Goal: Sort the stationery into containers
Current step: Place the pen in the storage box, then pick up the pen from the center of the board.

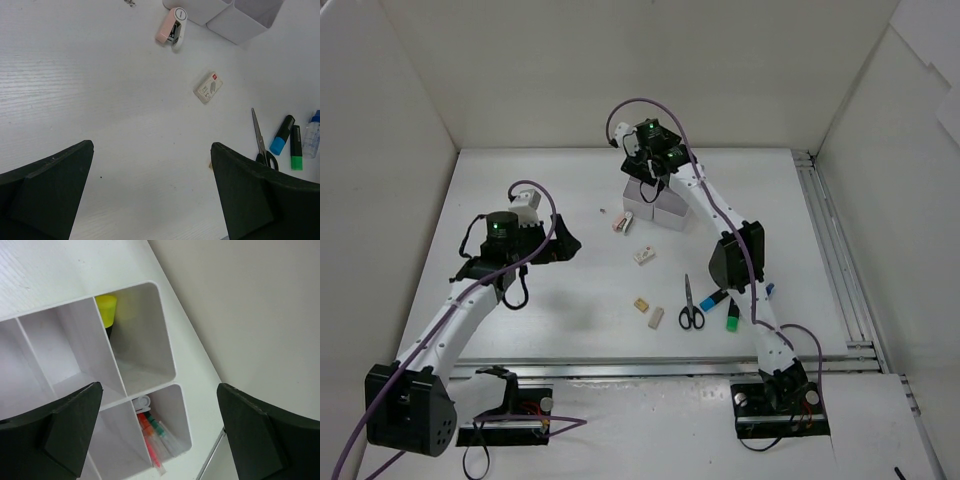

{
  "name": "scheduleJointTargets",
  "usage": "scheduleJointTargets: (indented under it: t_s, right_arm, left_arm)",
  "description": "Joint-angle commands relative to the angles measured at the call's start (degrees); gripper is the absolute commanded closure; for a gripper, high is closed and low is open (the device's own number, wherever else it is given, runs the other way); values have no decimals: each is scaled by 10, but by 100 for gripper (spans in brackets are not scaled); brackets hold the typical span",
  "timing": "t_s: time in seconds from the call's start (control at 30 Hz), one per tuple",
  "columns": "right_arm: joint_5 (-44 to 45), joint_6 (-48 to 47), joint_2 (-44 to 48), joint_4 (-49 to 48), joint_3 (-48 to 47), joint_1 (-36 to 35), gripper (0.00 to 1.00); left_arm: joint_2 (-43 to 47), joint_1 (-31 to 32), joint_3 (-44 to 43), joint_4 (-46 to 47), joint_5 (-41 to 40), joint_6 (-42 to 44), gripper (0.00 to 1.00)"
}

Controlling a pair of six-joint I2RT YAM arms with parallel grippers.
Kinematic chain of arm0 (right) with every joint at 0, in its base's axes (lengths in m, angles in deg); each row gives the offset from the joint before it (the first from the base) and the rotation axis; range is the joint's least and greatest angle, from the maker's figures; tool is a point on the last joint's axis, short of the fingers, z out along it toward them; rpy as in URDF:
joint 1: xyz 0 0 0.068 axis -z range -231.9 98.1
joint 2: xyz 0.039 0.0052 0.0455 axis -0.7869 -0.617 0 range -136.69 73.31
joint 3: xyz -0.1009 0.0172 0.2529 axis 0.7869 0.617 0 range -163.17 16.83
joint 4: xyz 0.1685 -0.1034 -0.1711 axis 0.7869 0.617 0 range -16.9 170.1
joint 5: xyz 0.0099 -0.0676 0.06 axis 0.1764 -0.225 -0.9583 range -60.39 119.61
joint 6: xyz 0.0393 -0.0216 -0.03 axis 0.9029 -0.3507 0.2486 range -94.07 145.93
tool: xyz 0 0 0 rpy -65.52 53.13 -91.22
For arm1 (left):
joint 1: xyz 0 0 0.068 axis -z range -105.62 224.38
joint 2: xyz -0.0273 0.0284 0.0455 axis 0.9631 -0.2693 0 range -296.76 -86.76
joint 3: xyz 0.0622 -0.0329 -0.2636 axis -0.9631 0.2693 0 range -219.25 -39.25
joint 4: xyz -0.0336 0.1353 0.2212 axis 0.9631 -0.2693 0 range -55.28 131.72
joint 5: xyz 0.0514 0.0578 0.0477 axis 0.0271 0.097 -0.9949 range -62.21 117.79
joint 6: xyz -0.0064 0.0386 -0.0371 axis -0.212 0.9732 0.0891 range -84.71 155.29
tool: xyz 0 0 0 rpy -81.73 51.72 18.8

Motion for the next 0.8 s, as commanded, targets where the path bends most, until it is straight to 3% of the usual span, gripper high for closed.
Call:
scheduleJointTargets:
  t_s: [0.0,0.17,0.3,0.47,0.6,0.77]
  right_arm:
    - [25,85,123,-54,28,-13,2]
    - [17,271,329,-121,292,-11,2]
    - [23,494,503,-142,560,-5,2]
    - [61,656,661,-143,848,-5,2]
    - [46,818,816,-109,992,-6,2]
    - [12,900,882,-89,1101,-28,2]
  left_arm:
    - [26,-4,-9,27,23,15,1]
    - [47,4,2,26,50,29,0]
    - [62,27,11,26,52,44,1]
    - [56,49,12,22,65,54,1]
    - [51,72,14,27,63,52,1]
    - [40,100,9,36,52,51,1]
